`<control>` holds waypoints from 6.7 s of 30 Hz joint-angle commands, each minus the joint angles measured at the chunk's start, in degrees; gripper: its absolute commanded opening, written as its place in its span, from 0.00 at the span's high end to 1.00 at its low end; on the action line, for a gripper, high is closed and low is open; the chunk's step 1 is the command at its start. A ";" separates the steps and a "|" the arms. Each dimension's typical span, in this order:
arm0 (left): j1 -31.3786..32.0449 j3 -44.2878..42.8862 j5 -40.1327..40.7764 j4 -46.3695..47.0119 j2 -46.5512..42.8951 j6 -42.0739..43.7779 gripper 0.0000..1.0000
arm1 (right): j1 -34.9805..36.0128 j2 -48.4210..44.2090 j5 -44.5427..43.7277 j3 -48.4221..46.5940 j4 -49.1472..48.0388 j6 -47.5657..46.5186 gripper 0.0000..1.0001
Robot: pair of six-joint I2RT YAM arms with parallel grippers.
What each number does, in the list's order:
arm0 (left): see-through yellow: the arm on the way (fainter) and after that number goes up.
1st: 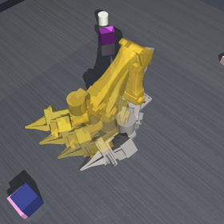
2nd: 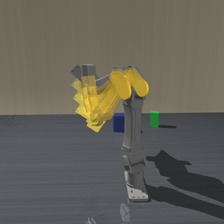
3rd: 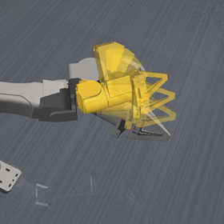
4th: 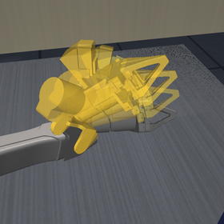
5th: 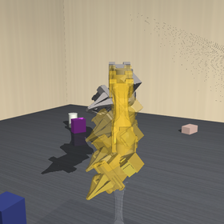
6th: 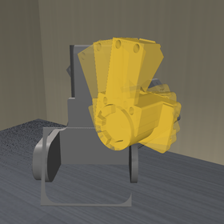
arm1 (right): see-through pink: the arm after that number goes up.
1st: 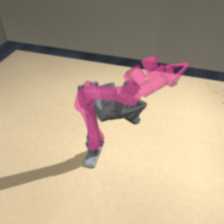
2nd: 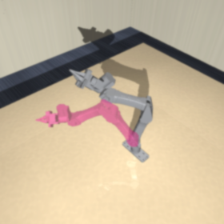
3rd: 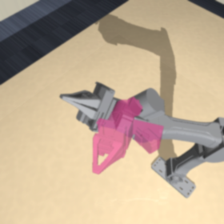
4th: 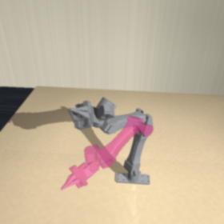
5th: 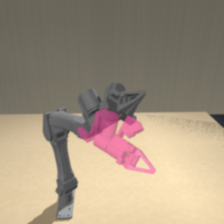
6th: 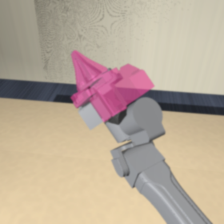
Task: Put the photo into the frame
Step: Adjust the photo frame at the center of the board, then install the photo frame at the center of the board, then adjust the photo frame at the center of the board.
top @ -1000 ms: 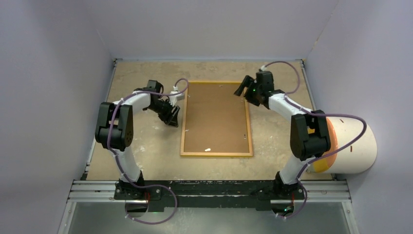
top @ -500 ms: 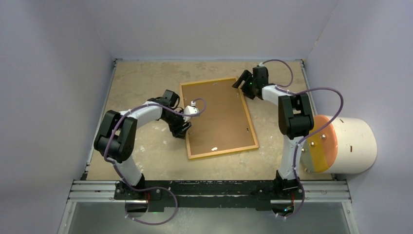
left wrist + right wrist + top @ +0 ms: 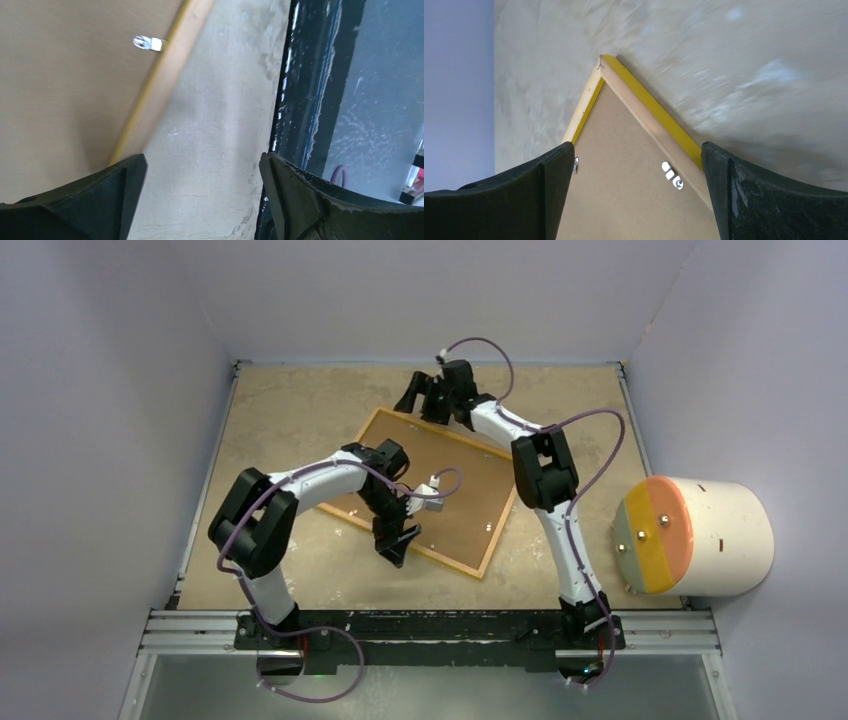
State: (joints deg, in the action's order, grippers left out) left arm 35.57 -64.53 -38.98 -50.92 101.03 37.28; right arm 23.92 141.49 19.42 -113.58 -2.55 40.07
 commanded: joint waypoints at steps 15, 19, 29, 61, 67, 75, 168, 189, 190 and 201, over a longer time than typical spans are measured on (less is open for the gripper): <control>-32.27 -18.69 6.57 -2.01 -3.27 8.51 0.10 | -5.83 -43.80 -13.04 35.67 12.75 -3.52 0.01; -43.16 -22.27 3.87 -2.61 5.30 5.67 0.19 | -7.70 -56.22 -15.97 54.38 13.41 -1.22 0.01; -45.94 -14.92 2.47 4.06 12.27 2.71 0.40 | -8.43 -71.39 -18.35 72.06 16.62 2.17 0.01; -45.87 -13.96 -17.85 -11.06 16.67 12.40 0.68 | 9.07 -37.40 -5.09 38.95 2.17 2.68 0.17; -43.19 -11.55 -19.56 -9.16 17.98 11.79 0.64 | 15.97 -26.51 -1.07 29.60 -1.54 4.59 0.21; -42.43 -9.15 -15.23 -3.56 18.86 7.97 0.73 | 18.93 -17.52 3.05 22.32 -4.29 7.44 0.28; -36.36 -1.09 7.09 0.51 8.75 12.67 0.65 | -14.70 -55.89 -25.47 65.22 8.68 5.34 0.03; -30.29 4.04 7.43 -0.21 4.28 13.12 0.64 | -3.54 -26.93 -3.18 37.53 0.43 7.94 0.06; -29.05 4.18 7.32 -0.27 4.04 12.82 0.64 | -2.32 -23.68 -2.48 33.23 1.67 7.66 0.06; -13.38 2.32 -0.35 -7.33 -2.04 17.19 0.44 | 2.93 -2.11 -0.63 -4.44 13.40 1.78 0.01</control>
State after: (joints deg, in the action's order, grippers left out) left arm 20.60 -59.24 -31.05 -64.79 101.80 48.77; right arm 21.43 139.72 9.37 -111.57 -1.28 42.74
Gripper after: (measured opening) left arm 0.524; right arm 0.987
